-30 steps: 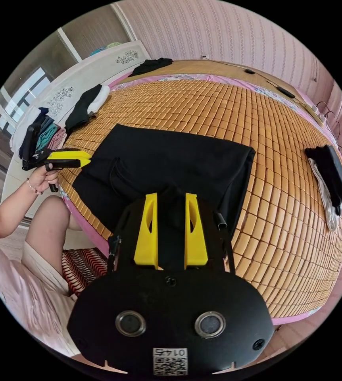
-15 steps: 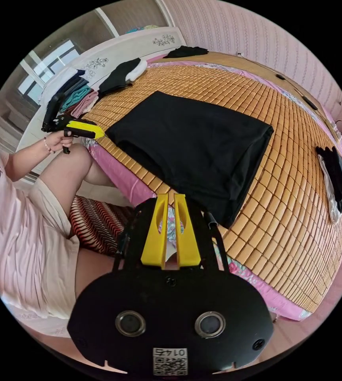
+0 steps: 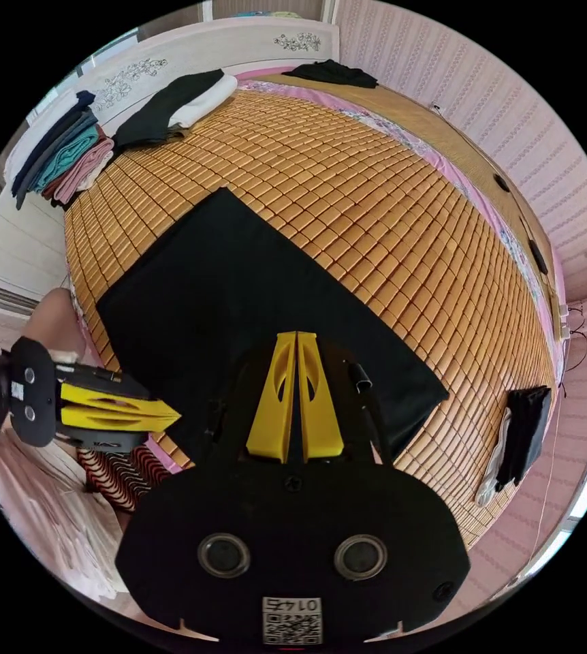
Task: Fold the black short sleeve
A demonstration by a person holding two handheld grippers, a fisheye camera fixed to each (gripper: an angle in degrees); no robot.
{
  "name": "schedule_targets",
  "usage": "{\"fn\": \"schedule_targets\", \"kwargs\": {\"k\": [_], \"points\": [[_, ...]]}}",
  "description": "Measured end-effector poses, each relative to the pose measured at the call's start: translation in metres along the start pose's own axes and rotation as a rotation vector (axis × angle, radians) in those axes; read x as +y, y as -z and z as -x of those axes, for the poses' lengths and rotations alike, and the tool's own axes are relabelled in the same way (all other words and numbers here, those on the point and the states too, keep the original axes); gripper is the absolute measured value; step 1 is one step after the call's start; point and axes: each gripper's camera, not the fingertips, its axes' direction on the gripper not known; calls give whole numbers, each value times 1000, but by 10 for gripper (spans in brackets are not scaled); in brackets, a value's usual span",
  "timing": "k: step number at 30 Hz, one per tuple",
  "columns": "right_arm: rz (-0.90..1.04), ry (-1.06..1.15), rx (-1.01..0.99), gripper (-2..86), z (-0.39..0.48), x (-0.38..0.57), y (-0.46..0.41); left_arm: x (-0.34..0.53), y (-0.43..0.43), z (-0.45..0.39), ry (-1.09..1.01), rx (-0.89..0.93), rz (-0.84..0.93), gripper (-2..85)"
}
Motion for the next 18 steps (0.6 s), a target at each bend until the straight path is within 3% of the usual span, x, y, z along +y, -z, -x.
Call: {"fn": "schedule_targets", "kwargs": {"k": [2, 6, 12, 15, 18], "points": [[136, 47, -11, -7, -3, -23, -39, 3, -31, -7, -19, 15, 77, -10], [243, 143, -37, -9, -12, -56, -38, 9, -39, -14, -39, 23, 47, -10], [246, 100, 32, -6, -44, -92, -40, 10, -54, -27, -35, 11, 22, -10], [214, 66, -6, -5, -64, -88, -23, 11, -64, -24, -22, 42, 12, -10], [-20, -113, -69, -1, -99, -32, 29, 11, -66, -13, 10, 123, 16, -10]]}}
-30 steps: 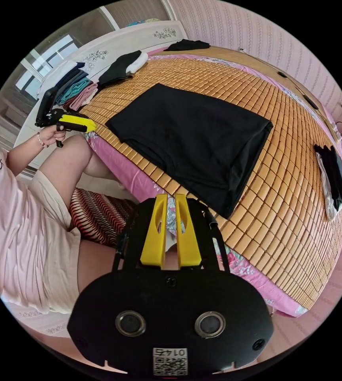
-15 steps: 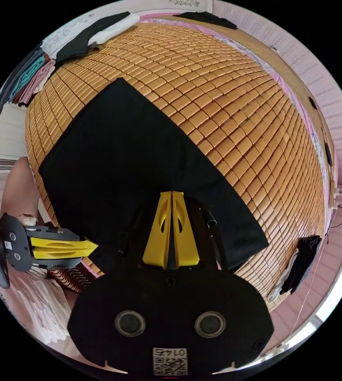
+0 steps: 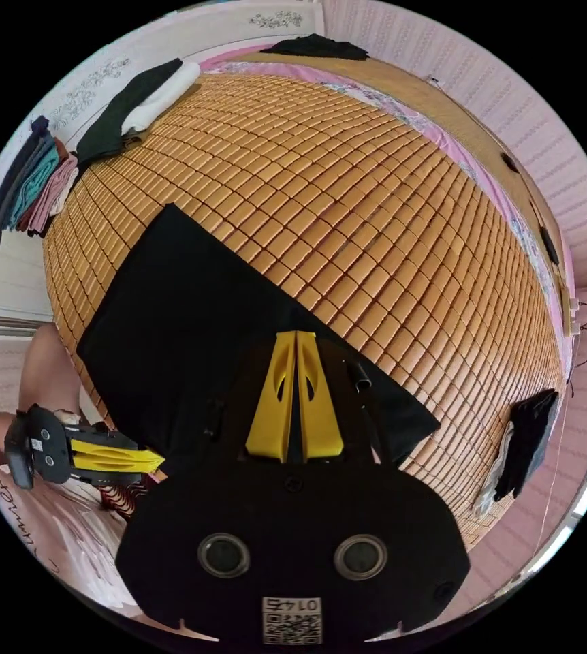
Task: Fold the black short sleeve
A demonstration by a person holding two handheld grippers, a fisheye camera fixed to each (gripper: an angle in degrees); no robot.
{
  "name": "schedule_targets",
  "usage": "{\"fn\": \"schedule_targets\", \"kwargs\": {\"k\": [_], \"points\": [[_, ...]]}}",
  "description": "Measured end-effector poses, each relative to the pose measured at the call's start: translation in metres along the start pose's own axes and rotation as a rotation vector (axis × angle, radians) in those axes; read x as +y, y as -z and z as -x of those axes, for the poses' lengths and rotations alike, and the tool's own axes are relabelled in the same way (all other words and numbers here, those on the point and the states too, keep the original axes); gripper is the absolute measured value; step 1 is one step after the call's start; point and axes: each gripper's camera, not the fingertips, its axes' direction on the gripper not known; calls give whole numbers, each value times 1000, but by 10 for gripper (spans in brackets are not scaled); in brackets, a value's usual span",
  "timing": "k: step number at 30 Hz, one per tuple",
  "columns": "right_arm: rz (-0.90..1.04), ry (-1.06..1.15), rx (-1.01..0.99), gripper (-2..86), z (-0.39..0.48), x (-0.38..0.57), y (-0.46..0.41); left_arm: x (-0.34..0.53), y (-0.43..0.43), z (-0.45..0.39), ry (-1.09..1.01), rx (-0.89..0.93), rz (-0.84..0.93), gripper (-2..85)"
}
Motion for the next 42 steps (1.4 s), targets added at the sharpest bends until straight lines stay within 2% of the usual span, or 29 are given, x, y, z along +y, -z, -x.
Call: {"fn": "schedule_targets", "kwargs": {"k": [2, 4, 7, 12, 16, 21, 26, 28, 33, 36, 38, 42], "points": [[-135, -120, -69, 4, -25, 58, 38, 5, 9, 3, -24, 52, -32, -9], [-231, -291, -34, 21, -54, 151, 71, 2, 13, 4, -51, 43, -22, -9], [-216, -498, -35, 79, -85, 256, 82, -18, 15, 9, -94, 11, -19, -9], [-226, -667, -147, 121, -116, 343, 75, -95, 4, 27, -125, -35, -44, -8], [-309, -743, -239, 130, -139, 357, 69, -183, -25, 35, -129, -27, -47, -3], [-292, -786, -201, 94, -157, 361, 62, -271, -73, 26, -131, -14, -16, 18], [-356, -804, -195, 57, -169, 383, 72, -348, -132, 21, -104, -62, 52, 48], [-408, -791, -280, 50, -177, 395, 76, -369, -155, 19, -98, -84, 91, 57], [-448, -759, -295, 84, -185, 401, 83, -402, -203, 13, -93, -136, 164, 66], [-386, -742, -309, 52, -188, 397, 73, -409, -228, 12, -102, -162, 234, 51], [-392, -745, -280, 32, -188, 401, 74, -411, -235, 9, -149, -202, 247, 32], [-415, -749, -346, 13, -195, 417, 76, -418, -230, 16, -128, -190, 258, 8]]}}
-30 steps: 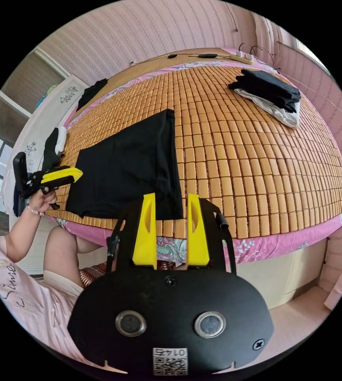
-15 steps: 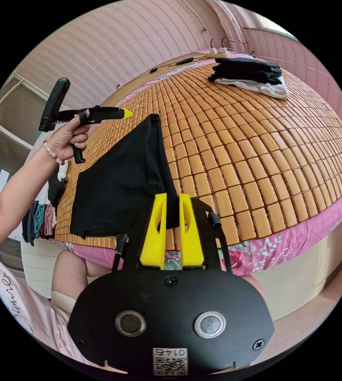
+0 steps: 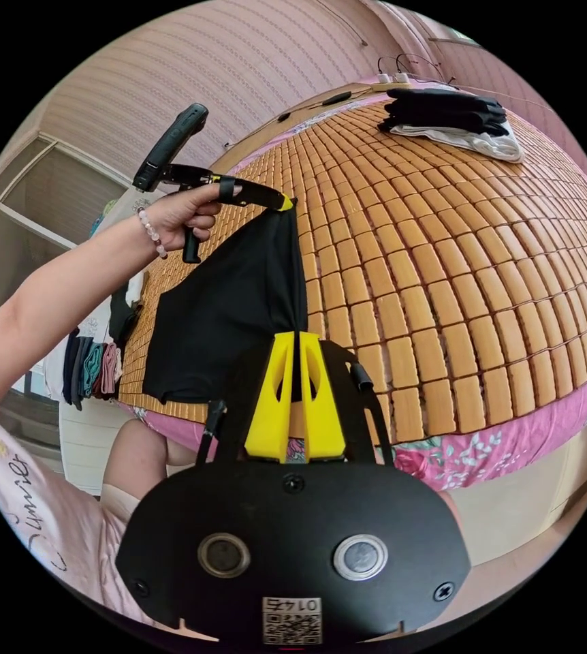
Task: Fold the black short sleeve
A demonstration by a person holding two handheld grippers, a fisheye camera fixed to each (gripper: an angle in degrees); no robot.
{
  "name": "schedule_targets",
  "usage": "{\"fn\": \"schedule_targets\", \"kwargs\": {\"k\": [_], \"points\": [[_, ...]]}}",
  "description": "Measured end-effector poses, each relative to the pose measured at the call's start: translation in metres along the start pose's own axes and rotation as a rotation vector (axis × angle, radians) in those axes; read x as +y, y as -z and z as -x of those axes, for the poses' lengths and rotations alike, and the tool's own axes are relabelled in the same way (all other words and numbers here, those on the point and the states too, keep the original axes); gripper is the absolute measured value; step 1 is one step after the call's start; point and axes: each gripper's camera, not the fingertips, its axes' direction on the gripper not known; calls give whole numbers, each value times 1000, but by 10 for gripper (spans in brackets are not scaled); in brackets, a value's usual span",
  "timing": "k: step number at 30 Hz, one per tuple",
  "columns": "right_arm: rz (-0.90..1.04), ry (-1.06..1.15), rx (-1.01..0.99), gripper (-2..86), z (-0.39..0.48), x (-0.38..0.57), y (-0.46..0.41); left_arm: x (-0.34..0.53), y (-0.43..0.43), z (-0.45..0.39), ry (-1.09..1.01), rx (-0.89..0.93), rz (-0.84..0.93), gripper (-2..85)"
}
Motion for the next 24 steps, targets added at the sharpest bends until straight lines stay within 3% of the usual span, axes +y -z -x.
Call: {"fn": "schedule_targets", "kwargs": {"k": [8, 14, 19, 22, 24], "points": [[-148, 24, -132, 7, -13, 38, 80, 16, 96, 17, -32, 247, -234, -2], [-103, 300, -254, 9, 71, 53, 89, 107, 192, 86, -9, 283, -349, 2], [68, 537, -382, 26, 205, 60, -25, 237, 238, 180, 152, 152, -360, 24], [238, 541, -371, 66, 248, 74, -131, 320, 231, 241, 369, 0, -313, 32], [354, 534, -349, 74, 253, 88, -179, 373, 227, 268, 483, 23, -304, 37]]}}
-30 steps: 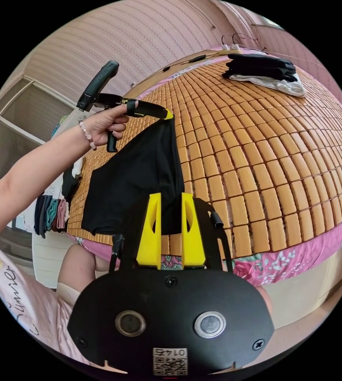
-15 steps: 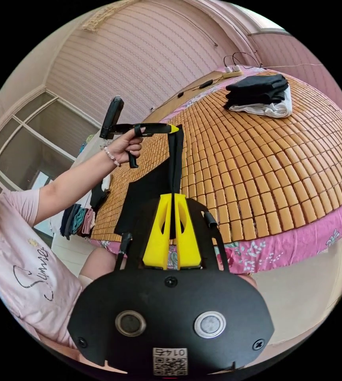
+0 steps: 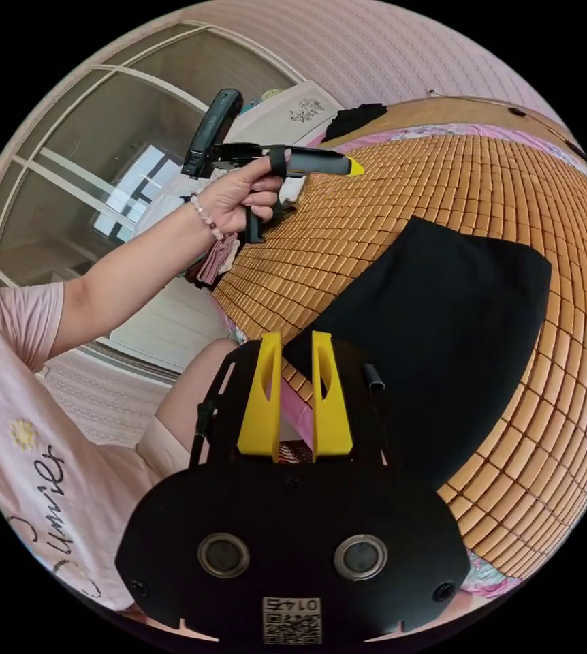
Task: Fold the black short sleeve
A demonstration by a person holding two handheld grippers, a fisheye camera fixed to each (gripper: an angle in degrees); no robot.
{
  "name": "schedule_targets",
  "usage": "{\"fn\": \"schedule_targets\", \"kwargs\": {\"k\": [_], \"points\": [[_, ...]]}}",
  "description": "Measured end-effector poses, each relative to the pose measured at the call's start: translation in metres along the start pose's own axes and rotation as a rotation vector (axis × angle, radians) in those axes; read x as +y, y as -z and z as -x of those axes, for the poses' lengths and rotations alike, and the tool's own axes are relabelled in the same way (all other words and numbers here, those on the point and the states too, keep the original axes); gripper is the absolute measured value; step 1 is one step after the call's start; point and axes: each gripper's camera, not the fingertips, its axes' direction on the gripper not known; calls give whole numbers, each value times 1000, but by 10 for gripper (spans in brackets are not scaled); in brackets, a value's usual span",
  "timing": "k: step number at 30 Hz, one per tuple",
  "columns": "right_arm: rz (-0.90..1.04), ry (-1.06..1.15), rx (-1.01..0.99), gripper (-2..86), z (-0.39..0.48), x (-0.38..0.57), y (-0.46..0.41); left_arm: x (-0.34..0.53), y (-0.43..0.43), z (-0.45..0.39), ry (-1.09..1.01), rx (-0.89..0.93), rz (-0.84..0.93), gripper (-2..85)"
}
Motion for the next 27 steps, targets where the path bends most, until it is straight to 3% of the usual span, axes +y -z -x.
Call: {"fn": "schedule_targets", "kwargs": {"k": [4, 11, 15, 20, 24, 27], "points": [[52, -9, 38, 73, -16, 9, -29, 87, 30, 40, 92, 61, 3, 35], [113, 171, 305, 66, -33, -66, -66, 185, 42, -10, 173, 185, 36, 74], [201, 251, 512, 85, -50, -136, -134, 201, 54, -30, 238, 164, 8, 85], [318, 165, 542, 112, -83, -181, -231, 196, 62, -57, 217, 119, 47, 93], [337, 176, 664, 77, -98, -175, -286, 194, 82, -77, 170, 60, 22, 67], [311, 148, 597, 43, -111, -170, -289, 193, 100, -92, 136, 51, 5, 45]]}}
